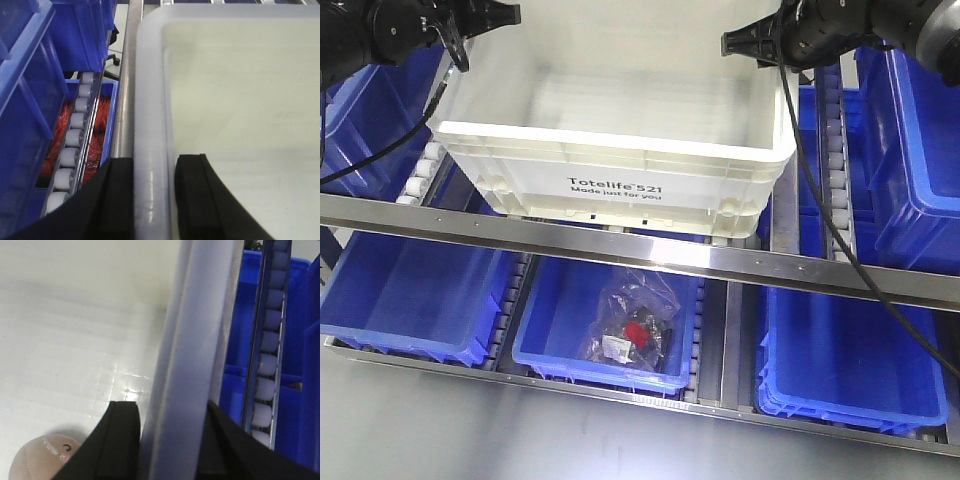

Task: Place moving items into box and shelve
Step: 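Lower the tote onto the shelf lane and open both grippers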

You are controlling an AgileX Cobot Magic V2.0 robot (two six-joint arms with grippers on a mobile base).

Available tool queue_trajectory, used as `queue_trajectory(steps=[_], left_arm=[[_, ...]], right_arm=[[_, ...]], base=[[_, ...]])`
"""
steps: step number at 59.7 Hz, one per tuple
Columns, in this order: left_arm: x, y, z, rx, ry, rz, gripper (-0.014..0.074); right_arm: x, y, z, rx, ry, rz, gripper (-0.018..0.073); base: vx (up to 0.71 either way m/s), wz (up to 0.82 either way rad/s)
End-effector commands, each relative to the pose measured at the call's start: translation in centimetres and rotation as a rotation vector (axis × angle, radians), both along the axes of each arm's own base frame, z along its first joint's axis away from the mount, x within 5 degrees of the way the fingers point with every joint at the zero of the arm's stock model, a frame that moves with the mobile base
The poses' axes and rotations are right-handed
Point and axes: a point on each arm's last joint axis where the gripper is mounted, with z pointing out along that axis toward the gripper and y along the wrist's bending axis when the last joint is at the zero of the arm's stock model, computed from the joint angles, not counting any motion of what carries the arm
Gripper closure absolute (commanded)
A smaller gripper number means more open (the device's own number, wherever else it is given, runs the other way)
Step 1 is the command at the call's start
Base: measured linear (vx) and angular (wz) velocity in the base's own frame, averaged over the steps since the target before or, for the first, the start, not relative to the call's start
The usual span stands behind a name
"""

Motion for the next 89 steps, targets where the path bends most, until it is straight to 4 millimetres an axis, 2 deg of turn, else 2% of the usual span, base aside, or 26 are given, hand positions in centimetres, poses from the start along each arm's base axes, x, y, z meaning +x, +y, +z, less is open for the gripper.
queue_trajectory(steps=[1, 32, 46, 53, 62, 70, 74, 80, 89], left_arm=[[-1.4, -0.4, 7.0, -0.048, -0.295, -0.011, 0.0594], [-1.4, -0.3, 7.0, -0.049, -0.289, -0.010, 0.0594], [-1.5, -0.3, 6.1, -0.033, -0.190, -0.010, 0.0579], [-1.5, -0.3, 5.9, -0.028, -0.172, -0.010, 0.0500], [-1.5, -0.3, 5.6, -0.024, -0.145, -0.010, 0.0293], [-1.6, -0.3, 5.5, -0.024, -0.132, -0.010, 0.0071], [-1.6, -0.3, 5.5, -0.025, -0.131, -0.010, 0.0005], [-1.6, -0.3, 5.5, -0.024, -0.122, -0.010, -0.0036], [-1.8, -0.3, 5.7, -0.022, -0.113, -0.010, -0.0028]], right_arm=[[-1.0, 0.4, 5.8, 0.060, -0.228, 0.050, 0.0564], [-0.9, 0.0, 5.7, -0.025, -0.226, 0.068, 0.0559], [-0.8, 0.1, 5.9, -0.003, -0.253, 0.061, 0.0538], [-0.7, 0.2, 6.1, 0.007, -0.277, 0.067, 0.0470], [-0.7, 0.2, 6.0, 0.004, -0.264, 0.062, 0.0295], [-0.8, 0.1, 5.9, 0.008, -0.261, 0.057, 0.0141], [-0.8, 0.1, 5.9, 0.021, -0.258, 0.047, 0.0085], [-0.8, 0.1, 5.8, 0.043, -0.246, 0.024, 0.0048], [-0.9, -0.1, 5.6, 0.020, -0.223, 0.013, 0.0045]], base=[[0.00, 0.00], [0.00, 0.00], [0.00, 0.00], [0.00, 0.00], [0.00, 0.00], [0.00, 0.00], [0.00, 0.00], [0.00, 0.00], [0.00, 0.00]])
